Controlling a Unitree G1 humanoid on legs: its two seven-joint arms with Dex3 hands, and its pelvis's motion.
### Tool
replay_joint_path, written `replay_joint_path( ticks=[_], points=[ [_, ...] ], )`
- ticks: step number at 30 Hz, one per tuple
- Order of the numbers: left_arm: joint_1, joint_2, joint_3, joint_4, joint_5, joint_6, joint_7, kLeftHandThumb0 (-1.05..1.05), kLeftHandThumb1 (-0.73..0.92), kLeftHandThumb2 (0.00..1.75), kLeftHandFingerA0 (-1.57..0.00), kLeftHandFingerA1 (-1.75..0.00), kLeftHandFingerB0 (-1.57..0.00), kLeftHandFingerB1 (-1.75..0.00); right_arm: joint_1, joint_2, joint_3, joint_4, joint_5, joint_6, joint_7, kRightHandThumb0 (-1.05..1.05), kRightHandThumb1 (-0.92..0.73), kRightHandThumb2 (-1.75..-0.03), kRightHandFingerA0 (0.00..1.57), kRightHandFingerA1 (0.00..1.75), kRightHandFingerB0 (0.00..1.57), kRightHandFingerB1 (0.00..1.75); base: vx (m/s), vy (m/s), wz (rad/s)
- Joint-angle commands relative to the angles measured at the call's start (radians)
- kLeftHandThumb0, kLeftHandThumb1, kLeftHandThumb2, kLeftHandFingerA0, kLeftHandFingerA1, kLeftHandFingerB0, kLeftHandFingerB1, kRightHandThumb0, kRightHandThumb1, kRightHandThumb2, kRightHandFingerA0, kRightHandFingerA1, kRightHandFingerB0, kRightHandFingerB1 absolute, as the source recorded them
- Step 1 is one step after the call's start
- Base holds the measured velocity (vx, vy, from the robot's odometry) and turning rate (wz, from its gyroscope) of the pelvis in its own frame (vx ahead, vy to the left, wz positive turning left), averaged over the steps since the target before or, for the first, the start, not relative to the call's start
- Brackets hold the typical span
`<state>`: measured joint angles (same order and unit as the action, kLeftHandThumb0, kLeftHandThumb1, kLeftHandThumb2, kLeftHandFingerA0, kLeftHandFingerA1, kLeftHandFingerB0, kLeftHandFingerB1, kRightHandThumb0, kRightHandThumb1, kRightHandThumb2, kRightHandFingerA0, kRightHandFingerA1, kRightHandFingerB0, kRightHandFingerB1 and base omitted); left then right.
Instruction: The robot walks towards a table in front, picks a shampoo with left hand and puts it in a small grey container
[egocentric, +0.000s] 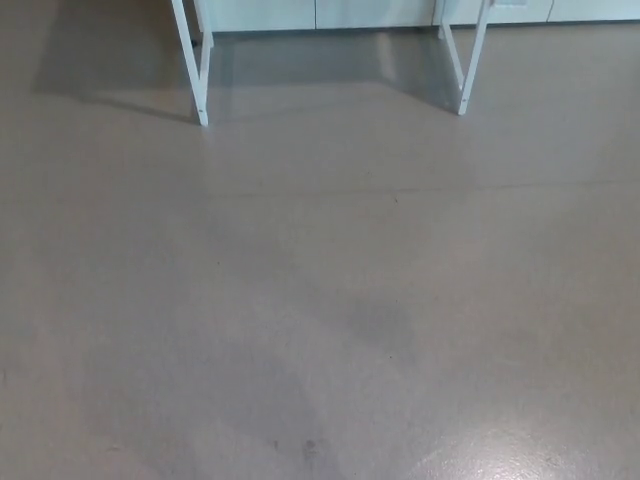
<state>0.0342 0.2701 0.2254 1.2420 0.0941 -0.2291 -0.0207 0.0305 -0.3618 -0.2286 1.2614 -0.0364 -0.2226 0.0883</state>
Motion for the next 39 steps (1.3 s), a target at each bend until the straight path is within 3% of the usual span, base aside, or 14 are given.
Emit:
replay_joint_path(
  ticks=[1, 16, 39],
  points=[
    [0.018, 0.017, 0.005, 0.015, -0.025, -0.067, 0.008, -0.17, 0.65, 0.59, -0.51, -0.41, -0.39, -0.36, 0.014, -0.019, 0.028, 0.022, -0.02, -0.043, -0.015, -0.18, -0.57, -0.56, 0.7, 0.5, 0.46, 0.39, -0.13, -0.03, -0.02],
    [0.004, 0.031, -0.05, 0.03, 0.002, -0.077, 0.034, -0.22, 0.67, 0.6, -0.55, -0.42, -0.39, -0.36, 0.02, -0.02, 0.066, 0.027, -0.026, -0.053, -0.04, -0.19, -0.58, -0.57, 0.7, 0.49, 0.45, 0.38, 0.05, 0.083, -0.01],
    [-0.031, 0.047, -0.102, 0.028, 0.008, -0.067, 0.047, -0.27, 0.69, 0.61, -0.6, -0.42, -0.41, -0.35, -0.004, -0.008, 0.088, 0.017, -0.038, -0.082, -0.05, -0.22, -0.59, -0.57, 0.66, 0.48, 0.47, 0.39, 0.32, -0.065, 0.12]
  ],
)
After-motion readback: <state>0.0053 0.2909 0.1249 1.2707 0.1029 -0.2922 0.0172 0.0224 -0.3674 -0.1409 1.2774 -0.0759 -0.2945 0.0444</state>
